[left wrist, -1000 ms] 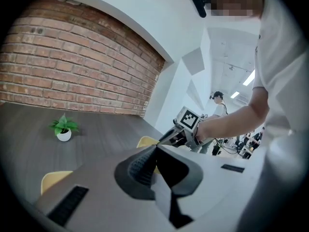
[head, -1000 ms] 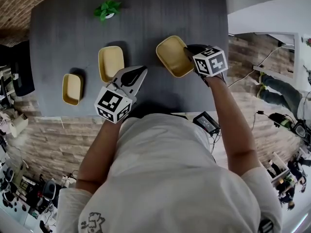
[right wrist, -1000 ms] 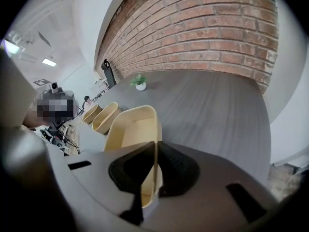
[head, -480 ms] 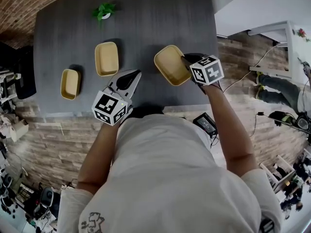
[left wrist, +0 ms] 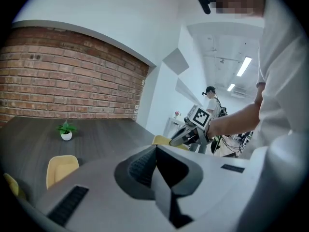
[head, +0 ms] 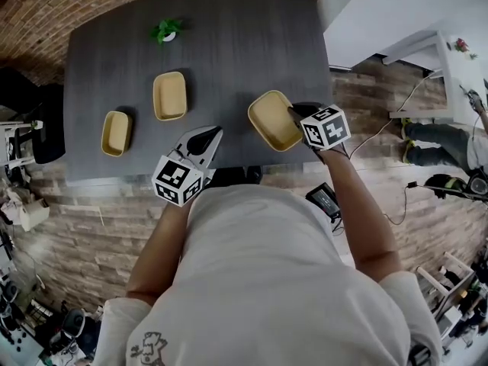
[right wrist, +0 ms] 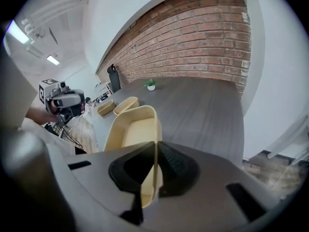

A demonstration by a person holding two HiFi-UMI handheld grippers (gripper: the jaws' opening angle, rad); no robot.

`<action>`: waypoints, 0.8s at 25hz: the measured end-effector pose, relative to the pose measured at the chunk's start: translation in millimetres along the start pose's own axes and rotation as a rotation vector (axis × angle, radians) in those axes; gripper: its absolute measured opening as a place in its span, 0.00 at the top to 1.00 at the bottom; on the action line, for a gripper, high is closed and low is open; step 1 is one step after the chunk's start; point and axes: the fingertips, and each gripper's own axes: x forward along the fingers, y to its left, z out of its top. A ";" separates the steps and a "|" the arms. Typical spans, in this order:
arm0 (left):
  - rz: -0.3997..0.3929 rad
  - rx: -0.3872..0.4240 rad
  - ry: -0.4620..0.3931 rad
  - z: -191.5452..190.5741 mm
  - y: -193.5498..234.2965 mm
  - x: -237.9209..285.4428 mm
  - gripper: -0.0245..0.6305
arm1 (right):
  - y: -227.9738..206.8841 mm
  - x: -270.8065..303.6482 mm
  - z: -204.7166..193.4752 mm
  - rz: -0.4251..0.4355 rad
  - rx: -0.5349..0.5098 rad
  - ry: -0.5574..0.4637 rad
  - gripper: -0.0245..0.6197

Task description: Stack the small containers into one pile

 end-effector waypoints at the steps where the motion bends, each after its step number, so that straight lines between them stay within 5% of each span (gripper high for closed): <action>1: 0.003 0.002 -0.001 -0.4 -2.9 -2.2 0.95 | 0.5 -2.9 -1.9 -0.001 0.001 -0.005 0.93; 10: 0.039 0.041 0.005 1.5 -9.8 -34.9 0.95 | 19.9 -3.4 -8.3 0.024 -0.004 -0.024 0.93; 20: 0.091 0.059 -0.005 2.1 39.9 -86.2 0.95 | 63.8 22.2 26.5 0.035 -0.028 -0.047 0.93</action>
